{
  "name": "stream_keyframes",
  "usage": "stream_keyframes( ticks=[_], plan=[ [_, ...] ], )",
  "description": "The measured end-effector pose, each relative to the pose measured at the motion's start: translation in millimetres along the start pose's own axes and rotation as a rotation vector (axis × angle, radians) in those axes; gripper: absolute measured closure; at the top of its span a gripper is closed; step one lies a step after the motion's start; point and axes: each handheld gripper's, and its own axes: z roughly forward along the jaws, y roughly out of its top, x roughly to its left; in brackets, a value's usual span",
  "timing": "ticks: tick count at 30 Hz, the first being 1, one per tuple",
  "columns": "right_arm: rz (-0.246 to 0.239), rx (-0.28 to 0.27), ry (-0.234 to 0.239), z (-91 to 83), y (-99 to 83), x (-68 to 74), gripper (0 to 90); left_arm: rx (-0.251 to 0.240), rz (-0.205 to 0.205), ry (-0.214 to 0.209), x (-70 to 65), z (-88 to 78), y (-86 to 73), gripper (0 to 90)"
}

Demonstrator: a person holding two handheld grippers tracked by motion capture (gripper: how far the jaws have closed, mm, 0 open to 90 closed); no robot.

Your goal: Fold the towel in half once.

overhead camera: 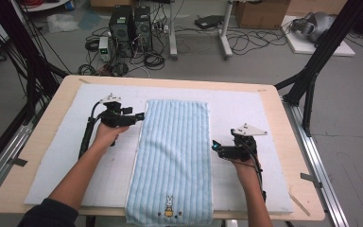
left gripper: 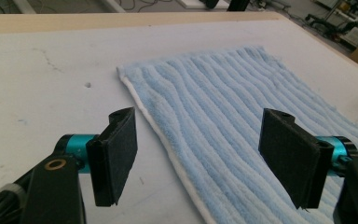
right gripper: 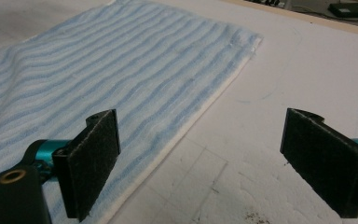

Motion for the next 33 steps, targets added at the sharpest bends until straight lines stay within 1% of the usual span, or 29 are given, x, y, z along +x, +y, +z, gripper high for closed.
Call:
stream_keyframes(
  ticks=[5,7,10,13,16,19,20,23,24,26,27,29,30,32,33],
  plan=[
    [0.013,-0.003,0.006,-0.6,-0.3,-1.5,11.2,0.041,0.043,0.035,-4.9,17.3,5.0,29.3],
    [0.021,-0.004,0.012,-0.6,-0.4,-1.7,11.2,0.059,0.046,0.044,-5.7,24.1,6.1,30.1],
    [0.028,-0.006,0.015,-0.7,-0.4,-1.7,11.2,0.09,0.063,0.074,-6.8,34.1,7.6,31.5],
    [0.03,-0.008,0.013,0.2,-0.5,-1.8,11.2,0.118,0.075,0.101,-8.6,42.5,7.2,34.7],
    [0.031,0.005,0.011,1.4,-0.8,-1.6,11.2,0.15,0.13,0.131,-10.7,47.8,3.3,44.7],
    [0.039,0.015,0.013,2.7,-0.8,-0.8,11.2,0.174,0.153,0.143,-11.1,52.0,-0.4,48.5],
    [0.039,0.019,0.012,2.9,-0.7,-0.6,11.2,0.178,0.157,0.142,-11.1,53.0,-1.3,49.1],
    [0.04,0.024,0.012,4.3,-0.7,-0.6,11.2,0.198,0.179,0.139,-11.0,55.6,-4.3,55.0],
    [0.039,0.026,0.008,4.8,-0.5,-0.6,11.2,0.198,0.188,0.142,-11.1,55.6,-4.4,55.5],
    [0.045,0.032,0.01,5.7,0.1,0.1,11.2,0.195,0.188,0.14,-10.9,55.6,-4.5,58.9],
    [0.038,0.029,0.011,6.7,0.5,-0.1,11.2,0.192,0.185,0.133,-10.7,55.3,-4.6,62.4],
    [0.045,0.036,0.016,8.8,2.2,0.9,11.2,0.189,0.182,0.107,-10.1,55.3,-5.0,72.0],
    [0.049,0.035,0.019,10.8,3.6,0.9,11.2,0.187,0.179,0.099,-9.7,55.5,-5.2,75.0],
    [0.068,0.038,0.009,15.2,7.3,2.3,11.2,0.178,0.155,0.082,-7.6,55.7,-5.6,81.9],
    [0.074,0.055,0.006,18.0,9.4,3.1,11.2,0.178,0.143,0.073,-6.0,55.5,-5.6,83.6]
  ],
)
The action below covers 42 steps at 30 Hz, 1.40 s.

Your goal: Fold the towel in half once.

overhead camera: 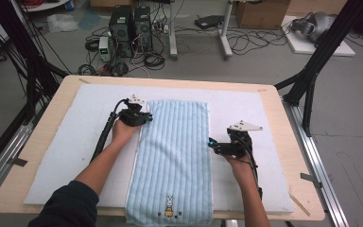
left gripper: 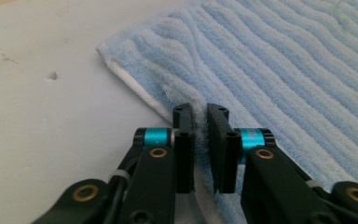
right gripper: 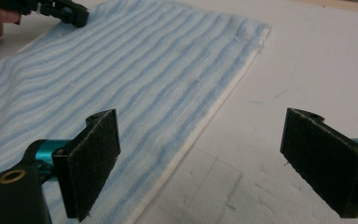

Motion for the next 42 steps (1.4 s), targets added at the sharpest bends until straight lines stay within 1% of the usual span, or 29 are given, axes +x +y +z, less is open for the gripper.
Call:
stream_keyframes(
  ticks=[2,3,5,8,9,11,13,14,15,16,17,19,20,21,22,23,24,27,29,30,31,32,33,34,35,37,39,41,42],
  plan=[
    [-0.018,0.022,0.009,6.6,4.5,-1.2,11.2,-0.003,-0.023,-0.015,2.4,-0.5,-0.5,84.9],
    [-0.007,0.033,0.015,10.8,7.0,-3.3,11.2,-0.007,-0.028,-0.02,2.6,-0.7,-0.7,85.3],
    [0.012,0.064,0.006,21.9,13.3,-9.3,11.2,-0.014,-0.03,-0.029,3.0,-1.1,-0.9,85.6],
    [0.034,0.128,-0.003,42.3,24.9,-16.7,11.4,-0.031,-0.061,-0.045,5.5,-2.6,-0.9,85.7],
    [0.044,0.147,-0.003,49.3,28.5,-17.6,12.7,-0.034,-0.063,-0.048,5.9,-2.9,-0.8,85.7],
    [0.049,0.174,-0.005,63.3,34.0,-19.8,22.0,-0.036,-0.063,-0.053,6.6,-3.3,-0.7,85.7],
    [0.045,0.204,-0.011,76.5,36.9,-21.6,30.4,-0.04,-0.073,-0.056,6.9,-3.2,-1.1,85.7],
    [0.055,0.217,-0.014,82.6,37.6,-23.5,32.8,-0.038,-0.072,-0.057,7.3,-3.4,-1.1,85.7],
    [0.064,0.214,-0.028,86.3,38.4,-24.0,36.5,-0.039,-0.073,-0.057,7.4,-3.7,-1.1,85.7],
    [0.072,0.204,-0.042,87.9,40.4,-24.2,42.3,-0.037,-0.071,-0.058,7.8,-3.9,-1.0,85.7],
    [0.076,0.194,-0.041,89.6,42.0,-25.2,47.1,-0.037,-0.07,-0.057,8.1,-3.9,-1.1,85.7],
    [0.056,0.215,-0.067,93.8,45.0,-24.6,54.0,-0.037,-0.074,-0.059,9.0,-3.9,-1.5,85.7],
    [0.025,0.223,-0.084,95.1,46.4,-23.9,60.5,-0.038,-0.078,-0.059,9.5,-3.8,-1.9,85.7],
    [0.009,0.226,-0.084,95.9,47.4,-23.7,66.3,-0.035,-0.079,-0.06,10.3,-3.4,-2.2,85.8],
    [0.013,0.228,-0.071,96.9,48.4,-24.5,72.2,-0.034,-0.082,-0.059,10.9,-3.0,-2.4,85.8],
    [0.01,0.225,-0.056,97.7,49.1,-24.7,81.6,-0.038,-0.086,-0.056,11.0,-2.8,-2.3,85.8],
    [0.003,0.225,-0.049,99.0,49.5,-24.0,85.5,-0.039,-0.086,-0.054,11.3,-2.9,-2.2,85.9],
    [-0.017,0.238,-0.062,103.3,54.0,-21.6,87.3,-0.055,-0.092,-0.047,13.4,-3.0,-1.4,86.1],
    [-0.022,0.22,-0.083,105.4,56.9,-23.0,87.4,-0.083,-0.104,-0.038,16.5,-4.1,0.2,86.2],
    [-0.006,0.201,-0.092,106.2,59.2,-24.9,87.4,-0.099,-0.113,-0.034,18.3,-4.8,1.9,86.3],
    [0.005,0.169,-0.099,106.3,62.2,-26.6,87.4,-0.112,-0.121,-0.032,20.0,-5.5,4.5,86.3],
    [0.015,0.134,-0.103,105.8,66.0,-27.6,87.4,-0.129,-0.122,-0.025,21.3,-6.7,7.1,86.3],
    [0.017,0.085,-0.106,104.1,68.9,-27.8,87.4,-0.143,-0.125,-0.024,22.5,-8.1,9.8,86.3],
    [0.027,0.064,-0.096,103.2,70.3,-28.2,87.4,-0.153,-0.134,-0.031,23.5,-9.6,11.7,86.2],
    [0.034,0.078,-0.089,103.9,71.0,-29.2,87.3,-0.162,-0.134,-0.04,24.1,-11.2,12.6,86.2],
    [0.022,0.1,-0.077,103.1,70.4,-27.9,87.3,-0.166,-0.127,-0.05,23.4,-13.2,12.9,86.2],
    [0.015,0.087,-0.064,98.9,71.0,-25.8,87.3,-0.159,-0.123,-0.067,22.3,-16.2,12.9,86.1],
    [0.011,0.072,-0.043,93.1,72.1,-24.2,87.3,-0.17,-0.119,-0.08,20.4,-21.9,12.6,86.1],
    [0.009,0.075,-0.036,89.8,72.9,-23.1,87.3,-0.177,-0.117,-0.086,19.1,-25.1,12.2,86.0]
  ],
)
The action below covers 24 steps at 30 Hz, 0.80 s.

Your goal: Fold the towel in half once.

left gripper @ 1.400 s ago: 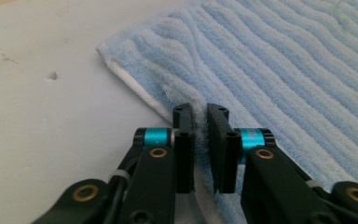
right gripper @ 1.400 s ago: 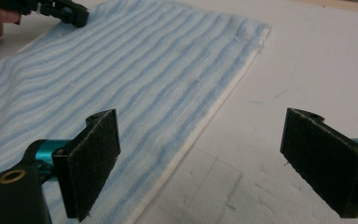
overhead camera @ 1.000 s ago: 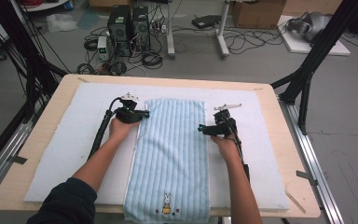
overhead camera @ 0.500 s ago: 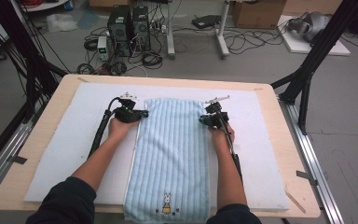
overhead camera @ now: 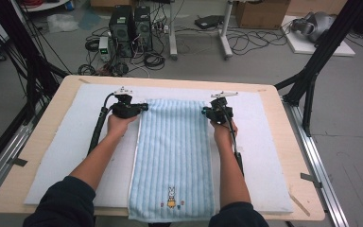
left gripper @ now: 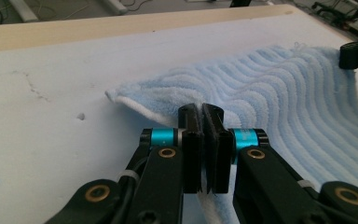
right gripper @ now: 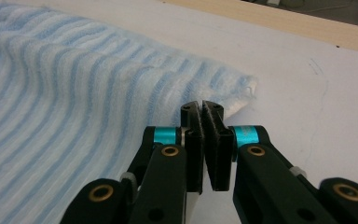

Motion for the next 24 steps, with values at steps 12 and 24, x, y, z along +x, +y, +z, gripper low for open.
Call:
stream_keyframes(
  ticks=[12,24],
  plan=[
    [-0.045,-0.011,0.088,-43.9,-28.6,18.6,87.1,-0.042,0.086,-0.084,-34.4,-41.5,-18.2,85.5],
    [-0.069,0.006,0.133,-76.1,-61.8,40.4,86.8,-0.031,0.135,-0.13,-58.6,-75.3,-50.4,84.8]
  ],
)
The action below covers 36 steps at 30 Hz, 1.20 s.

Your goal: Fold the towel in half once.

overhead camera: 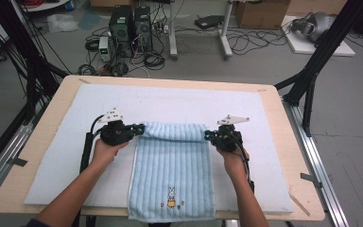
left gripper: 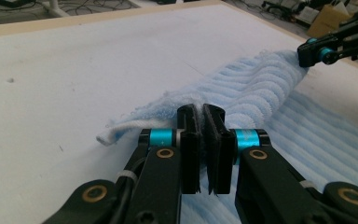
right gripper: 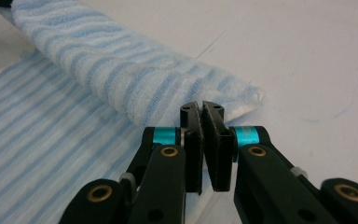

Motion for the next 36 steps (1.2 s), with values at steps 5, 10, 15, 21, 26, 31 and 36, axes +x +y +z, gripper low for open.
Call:
stream_keyframes(
  ticks=[5,10,15,21,26,31,36],
  plan=[
    [-0.002,0.003,0.015,-6.9,-14.7,9.3,86.8,0.024,-0.009,-0.021,-6.6,-5.2,-14.3,84.7],
    [0.001,0.031,0.021,-7.1,-27.1,13.7,84.9,0.057,-0.032,-0.027,-8.1,-8.0,-24.6,76.5],
    [0.039,-0.032,0.017,-12.9,-27.6,14.0,61.2,0.025,-0.075,0.041,2.2,-10.1,-23.6,41.5],
    [0.052,-0.064,-0.011,-15.9,-26.5,12.4,50.5,0.001,-0.133,0.085,23.3,-9.6,-9.3,38.1],
    [0.042,-0.063,-0.028,-15.4,-27.1,11.5,45.5,0.043,-0.175,0.098,36.2,7.5,0.0,38.3],
    [0.054,-0.06,-0.035,-15.5,-28.7,10.4,44.2,0.084,-0.179,0.125,41.7,22.4,4.9,39.1],
    [0.048,-0.06,-0.033,-14.5,-28.7,10.9,43.3,0.175,-0.14,0.147,37.9,37.1,-1.8,40.8]
  ],
)
